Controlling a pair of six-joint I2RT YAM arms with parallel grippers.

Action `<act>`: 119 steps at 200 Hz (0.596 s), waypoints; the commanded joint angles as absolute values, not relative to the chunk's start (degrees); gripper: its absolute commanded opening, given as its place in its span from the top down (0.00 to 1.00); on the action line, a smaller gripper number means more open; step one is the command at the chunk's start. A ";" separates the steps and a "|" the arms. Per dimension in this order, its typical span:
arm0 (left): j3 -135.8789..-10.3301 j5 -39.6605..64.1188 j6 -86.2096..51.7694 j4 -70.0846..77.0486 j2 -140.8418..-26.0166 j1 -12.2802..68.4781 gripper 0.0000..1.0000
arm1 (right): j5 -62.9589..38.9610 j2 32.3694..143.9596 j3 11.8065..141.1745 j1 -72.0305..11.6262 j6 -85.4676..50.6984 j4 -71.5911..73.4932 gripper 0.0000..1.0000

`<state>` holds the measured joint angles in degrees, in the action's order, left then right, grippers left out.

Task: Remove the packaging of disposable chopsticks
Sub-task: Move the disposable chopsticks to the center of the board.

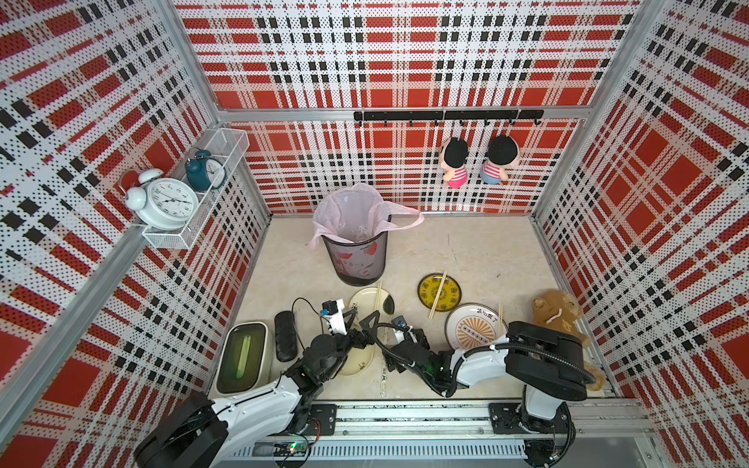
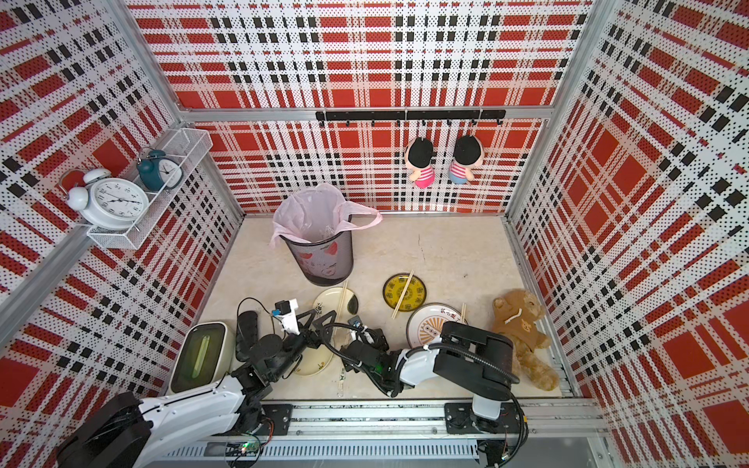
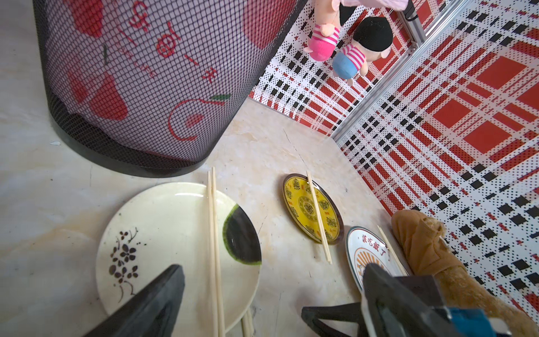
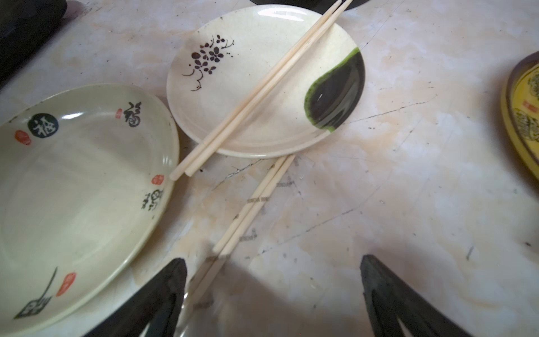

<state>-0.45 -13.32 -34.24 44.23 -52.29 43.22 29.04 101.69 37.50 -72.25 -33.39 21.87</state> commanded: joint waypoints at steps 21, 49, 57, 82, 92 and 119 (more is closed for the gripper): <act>1.54 -14.87 -33.66 44.12 -52.88 43.95 0.02 | 32.62 104.06 38.75 -73.21 -36.07 18.51 0.07; 1.26 -14.77 -33.66 45.10 -54.39 44.58 0.02 | 35.30 102.48 37.82 -73.21 -38.52 14.04 0.16; 1.24 -14.82 -33.66 45.53 -54.72 44.94 0.02 | 36.08 101.71 37.25 -73.15 -38.85 13.20 0.18; 1.10 -15.62 -33.41 46.75 -55.99 46.26 0.01 | 35.80 99.05 35.14 -71.87 -38.25 13.25 0.24; 0.82 -15.90 -33.22 46.92 -56.65 46.58 0.02 | 34.88 98.16 34.41 -71.10 -37.73 13.85 0.26; 0.14 -16.16 -32.81 47.19 -57.98 47.61 0.02 | 30.56 95.52 32.39 -69.72 -35.46 17.22 0.31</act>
<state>-0.45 -15.11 -34.00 45.52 -57.10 46.68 33.15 98.17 34.30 -70.81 -37.06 16.67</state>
